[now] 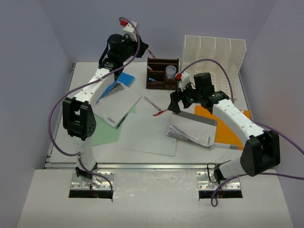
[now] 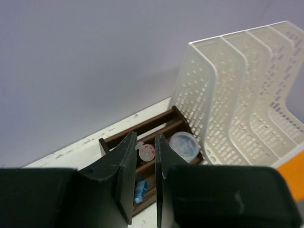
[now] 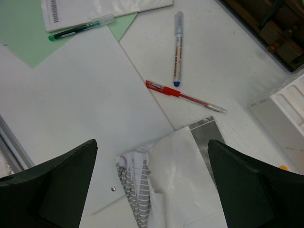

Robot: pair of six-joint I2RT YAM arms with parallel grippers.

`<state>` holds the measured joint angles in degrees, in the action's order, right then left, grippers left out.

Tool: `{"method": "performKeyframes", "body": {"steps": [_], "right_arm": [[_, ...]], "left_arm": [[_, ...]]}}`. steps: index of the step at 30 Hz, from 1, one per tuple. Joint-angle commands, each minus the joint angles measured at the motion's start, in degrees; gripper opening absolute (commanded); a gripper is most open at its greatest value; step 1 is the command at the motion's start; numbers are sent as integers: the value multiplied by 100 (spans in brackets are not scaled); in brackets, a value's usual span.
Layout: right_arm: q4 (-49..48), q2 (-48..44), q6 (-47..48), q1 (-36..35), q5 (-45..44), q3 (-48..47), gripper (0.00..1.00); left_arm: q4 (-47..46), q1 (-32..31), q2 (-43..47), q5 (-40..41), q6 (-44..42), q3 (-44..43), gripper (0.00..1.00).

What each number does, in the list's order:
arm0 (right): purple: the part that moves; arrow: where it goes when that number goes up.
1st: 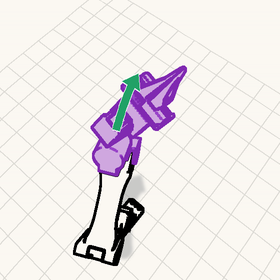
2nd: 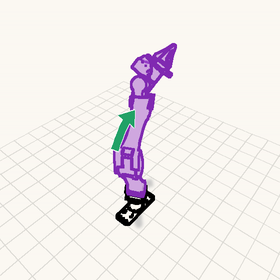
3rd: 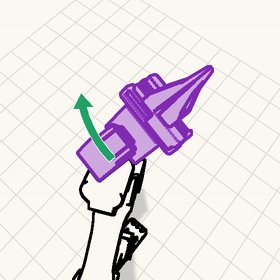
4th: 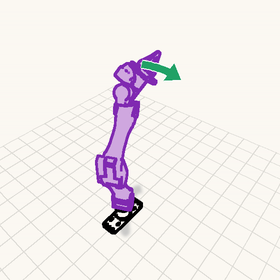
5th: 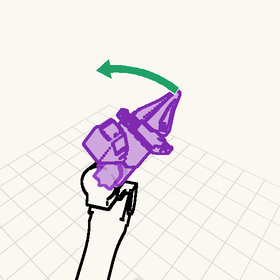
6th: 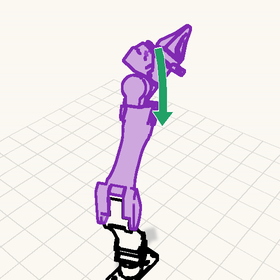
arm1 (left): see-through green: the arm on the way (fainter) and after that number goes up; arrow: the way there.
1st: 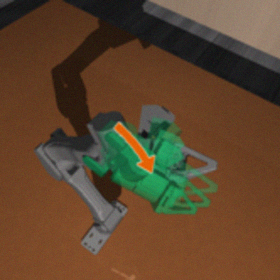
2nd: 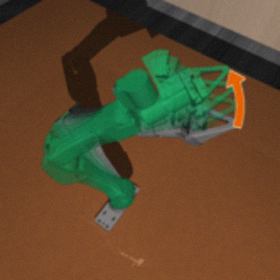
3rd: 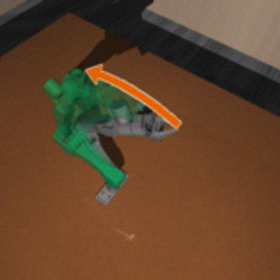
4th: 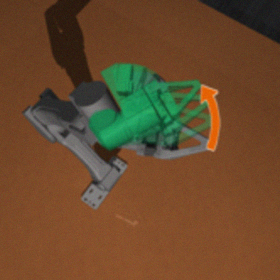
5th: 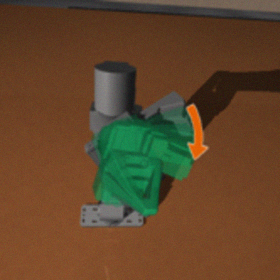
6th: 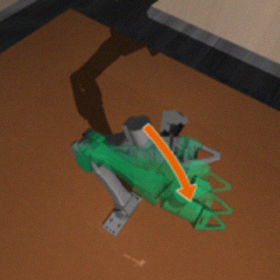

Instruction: Organize the desk

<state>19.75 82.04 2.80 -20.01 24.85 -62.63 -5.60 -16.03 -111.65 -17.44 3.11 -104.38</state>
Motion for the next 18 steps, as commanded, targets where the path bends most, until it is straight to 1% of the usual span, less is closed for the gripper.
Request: {"method": "performKeyframes", "body": {"steps": [1,7,14,15,16,17,18], "right_arm": [[-93,3,398,121,-364,-54,99],[98,158,531,168,-418,-188,99],[59,288,610,216,-384,-242,99],[15,304,628,216,-383,-248,99],[-32,318,662,216,-372,-244,98],[-104,364,754,216,-339,-270,96],[-146,421,894,216,-310,-316,93]], "left_arm": [[5,48,-761,236,-285,-817,0],[-260,48,-1212,150,-200,-878,0],[-265,48,-1541,117,-197,-812,1],[-258,48,-1587,107,-196,-812,7],[-256,48,-1644,89,-187,-812,15],[-243,48,-1678,70,-181,-812,28],[-224,48,-1687,49,-166,-812,39]]}}
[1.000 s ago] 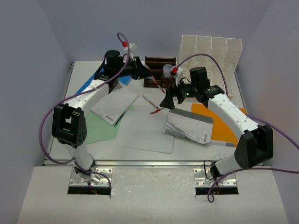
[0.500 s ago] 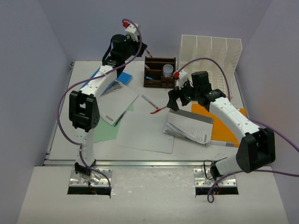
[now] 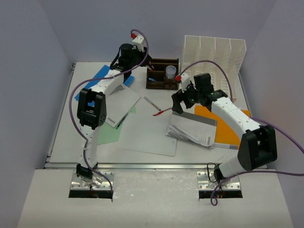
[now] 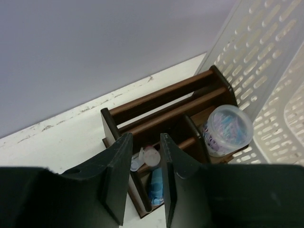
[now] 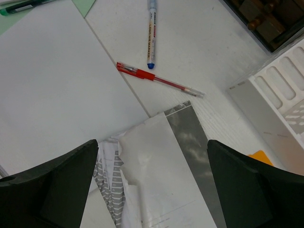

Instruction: Organize the desk

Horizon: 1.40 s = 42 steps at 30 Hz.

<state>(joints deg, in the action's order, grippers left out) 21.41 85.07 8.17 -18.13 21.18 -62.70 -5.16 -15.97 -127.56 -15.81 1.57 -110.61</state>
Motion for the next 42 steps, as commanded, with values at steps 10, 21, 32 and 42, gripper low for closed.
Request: {"method": "performKeyframes", "body": {"steps": [10,21,32,42], "right_arm": [[586,1398,2858,-5,993,-1728,62],[2375,2742,5252,-895,760,-3232,40],[2816,3370,6726,-2005,-614,-3333,39],[2935,3912,7590,-2283,-1440,-3701,36]], "left_arm": [[249,271,915,-1304,838,-209,96],[1220,863,3476,-2591,992,2261,100],[1441,2127,4008,-3888,1631,3367,100],[1105,2458,4458,-4117,1742,3931,100]]}}
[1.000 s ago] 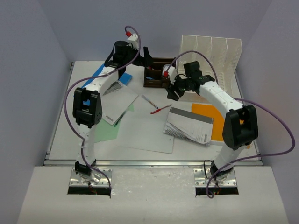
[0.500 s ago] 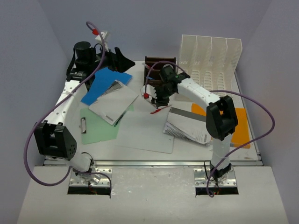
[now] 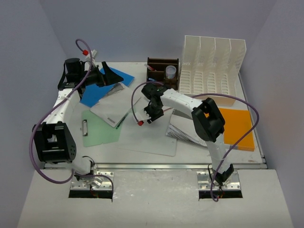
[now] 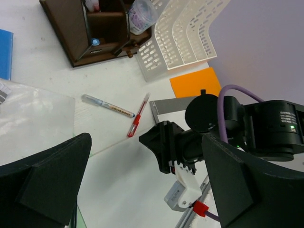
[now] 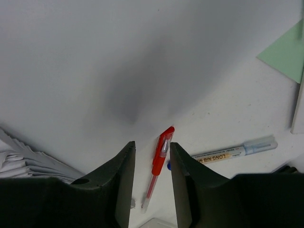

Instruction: Organize the desk

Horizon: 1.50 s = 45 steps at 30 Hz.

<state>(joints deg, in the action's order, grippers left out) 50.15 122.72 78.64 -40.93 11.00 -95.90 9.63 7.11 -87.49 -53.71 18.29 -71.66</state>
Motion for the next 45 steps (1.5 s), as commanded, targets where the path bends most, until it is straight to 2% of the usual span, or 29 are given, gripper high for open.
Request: {"method": "performKeyframes", "body": {"steps": [1,12,20,25,31,38,45], "right_arm": [[85,227,567,-3,-457,-454,36],[-32,663,907,-3,-827,-647,34],[271,1022,1038,5,-883,-695,34],[692,1318,1178,-3,-907,-808,34],[1144,1233,1250,-16,-985,-674,19],[1473,944,605,-73,-747,-1042,0],[1508,270,-308,-33,-423,-1951,0]], "left_arm": [[-375,181,460,-353,66,58,100],[-474,502,601,-509,70,556,100],[-495,1028,362,-762,273,546,100],[-494,1145,318,-878,327,580,100],[-228,1176,360,-865,36,366,100],[-155,1178,458,-700,-44,292,100],[-229,1163,575,-487,-20,293,100]]}}
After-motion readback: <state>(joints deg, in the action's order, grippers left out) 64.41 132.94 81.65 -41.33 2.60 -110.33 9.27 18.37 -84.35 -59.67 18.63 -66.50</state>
